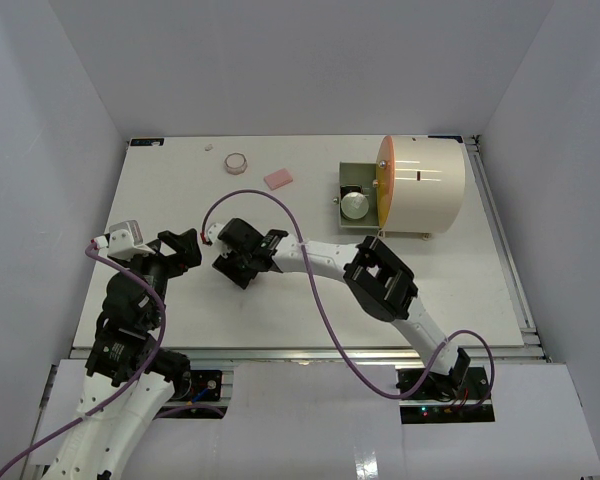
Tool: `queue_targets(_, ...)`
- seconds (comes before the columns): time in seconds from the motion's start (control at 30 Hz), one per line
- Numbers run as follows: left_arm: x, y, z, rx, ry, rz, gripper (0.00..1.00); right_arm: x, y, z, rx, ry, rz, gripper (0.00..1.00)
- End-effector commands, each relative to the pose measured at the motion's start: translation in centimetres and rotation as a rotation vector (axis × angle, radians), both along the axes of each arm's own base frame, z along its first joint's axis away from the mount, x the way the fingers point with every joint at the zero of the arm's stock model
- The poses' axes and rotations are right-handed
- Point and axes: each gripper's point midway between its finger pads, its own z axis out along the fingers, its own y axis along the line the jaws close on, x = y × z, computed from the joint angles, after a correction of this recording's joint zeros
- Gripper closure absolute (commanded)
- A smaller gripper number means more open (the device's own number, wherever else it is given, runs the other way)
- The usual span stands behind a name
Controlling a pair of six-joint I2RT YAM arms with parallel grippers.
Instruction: Organize the makeup
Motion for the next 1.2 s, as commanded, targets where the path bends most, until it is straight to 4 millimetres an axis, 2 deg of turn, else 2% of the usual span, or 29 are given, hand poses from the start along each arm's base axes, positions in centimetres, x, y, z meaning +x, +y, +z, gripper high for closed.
queue_targets(0.0,0.0,0.0,0.1,0.007,-0.007,-0.002,0.02,1.0,-2.3,2.8,-0.045,-0.088,0.061,0.76)
queue_targets(0.03,0.0,0.0,0.1,0.007,-0.008,-0.004,0.02,1.0,-3.0,3.5,-0.05,-0.082,0.116,0.76)
queue_targets(0.07,0.0,-0.1,0.1,0.007,-0.006,-0.006,0.02,-0.5,-3.1,5.0,0.001,-0.033,0.221,0.76)
queue_targets(0.1,0.0,-0.1,0.1,0.007,-0.007,-0.007,0.02,-0.8,-3.9,5.7,0.012,-0.017,0.278,0.76)
queue_targets(0.2,0.0,-0.2,0.1,0.006,-0.008,-0.011,0.02,0.2,-7.8,7.8,0.063,0.017,0.386,0.8)
queue_targets(0.27,0.0,-0.2,0.1,0.005,-0.008,-0.014,0.02,2.3,-10.6,8.9,0.066,-0.003,0.343,0.89)
queue_targets(0.33,0.0,-0.3,0.1,0.005,-0.006,-0.02,0.02,5.2,-13.9,9.8,0.043,-0.038,0.257,0.92)
queue_targets(0.4,0.1,-0.5,0.1,0.005,-0.005,-0.026,0.02,7.6,-17.3,10.9,0.044,-0.067,0.172,0.92)
queue_targets(0.47,0.1,-0.5,0.0,0.006,-0.003,-0.028,0.02,9.3,-19.7,11.5,0.013,-0.108,0.106,0.91)
queue_targets(0.63,0.2,-0.6,0.0,0.006,-0.003,-0.034,0.02,13.2,-24.6,13.0,-0.076,-0.208,-0.036,0.84)
queue_targets(0.83,0.3,-0.7,-0.2,0.008,0.003,-0.037,0.02,16.5,-28.0,12.6,-0.175,-0.248,-0.161,0.78)
queue_targets(0.97,0.3,-0.8,-0.2,0.007,0.002,-0.038,0.02,17.3,-29.4,11.9,-0.237,-0.262,-0.2,0.7)
queue_targets(1.07,0.3,-0.8,-0.2,0.008,0.003,-0.04,0.02,17.3,-30.0,11.9,-0.263,-0.272,-0.207,0.58)
queue_targets(1.17,0.3,-0.8,-0.2,0.008,0.003,-0.043,0.02,17.3,-30.4,12.0,-0.277,-0.279,-0.21,0.42)
